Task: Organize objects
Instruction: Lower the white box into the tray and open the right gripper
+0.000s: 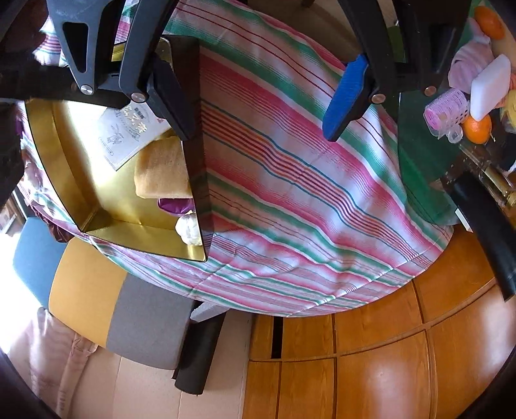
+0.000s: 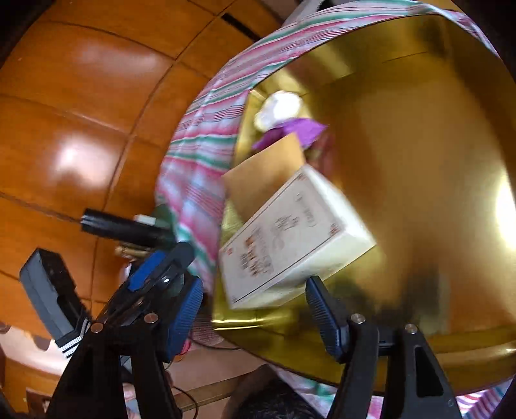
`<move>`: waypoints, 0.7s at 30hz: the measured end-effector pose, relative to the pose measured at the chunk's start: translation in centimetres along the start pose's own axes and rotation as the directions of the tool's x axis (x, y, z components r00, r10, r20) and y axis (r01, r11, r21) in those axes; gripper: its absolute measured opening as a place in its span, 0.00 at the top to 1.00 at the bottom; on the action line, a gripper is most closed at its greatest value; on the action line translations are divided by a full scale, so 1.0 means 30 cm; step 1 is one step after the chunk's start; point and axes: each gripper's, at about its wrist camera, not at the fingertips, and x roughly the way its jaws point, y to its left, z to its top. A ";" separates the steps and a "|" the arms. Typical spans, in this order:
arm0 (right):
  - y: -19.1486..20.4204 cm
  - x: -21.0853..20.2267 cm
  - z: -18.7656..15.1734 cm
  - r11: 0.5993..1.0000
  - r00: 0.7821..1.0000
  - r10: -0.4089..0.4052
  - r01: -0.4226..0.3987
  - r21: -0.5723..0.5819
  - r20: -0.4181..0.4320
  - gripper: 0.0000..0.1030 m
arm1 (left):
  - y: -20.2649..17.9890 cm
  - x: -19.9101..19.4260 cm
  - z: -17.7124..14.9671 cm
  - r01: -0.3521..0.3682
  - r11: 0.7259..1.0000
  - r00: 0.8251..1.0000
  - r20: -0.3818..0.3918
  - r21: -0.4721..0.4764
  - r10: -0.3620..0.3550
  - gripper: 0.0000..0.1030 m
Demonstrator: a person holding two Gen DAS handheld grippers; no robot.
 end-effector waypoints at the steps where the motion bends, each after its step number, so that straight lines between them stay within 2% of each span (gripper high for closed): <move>1: 0.006 0.004 -0.002 1.000 1.000 0.011 -0.011 -0.007 -0.004 0.35 | 0.000 -0.002 0.001 0.000 1.000 1.000 0.003 0.000 0.000 0.20; 3: 0.015 -0.021 -0.017 1.000 1.000 0.002 -0.001 -0.015 0.010 0.35 | 0.000 -0.007 0.004 -0.003 1.000 1.000 0.011 0.001 0.003 0.20; 5: 0.039 -0.047 -0.022 0.997 0.998 -0.049 0.051 -0.053 0.044 0.35 | -0.001 -0.012 0.006 -0.004 1.000 1.000 0.016 0.005 0.004 0.20; 7: 0.072 -0.092 -0.040 0.985 0.987 -0.128 0.138 -0.106 0.095 0.35 | -0.006 -0.020 0.007 -0.004 1.000 1.000 0.024 0.011 0.004 0.20; 12: 0.126 -0.186 -0.093 0.914 0.924 -0.309 0.354 -0.198 0.225 0.35 | -0.028 -0.044 0.008 -0.004 0.999 0.999 0.049 0.034 0.002 0.20; 17: 0.127 -0.267 -0.142 0.845 0.853 -0.404 0.486 -0.222 0.330 0.34 | -0.075 -0.079 0.002 0.002 0.997 0.997 0.079 0.076 -0.008 0.20; 21: 0.121 -0.316 -0.153 0.805 0.806 -0.446 0.551 -0.219 0.388 0.34 | -0.115 -0.105 -0.007 0.010 0.994 0.995 0.095 0.113 -0.021 0.20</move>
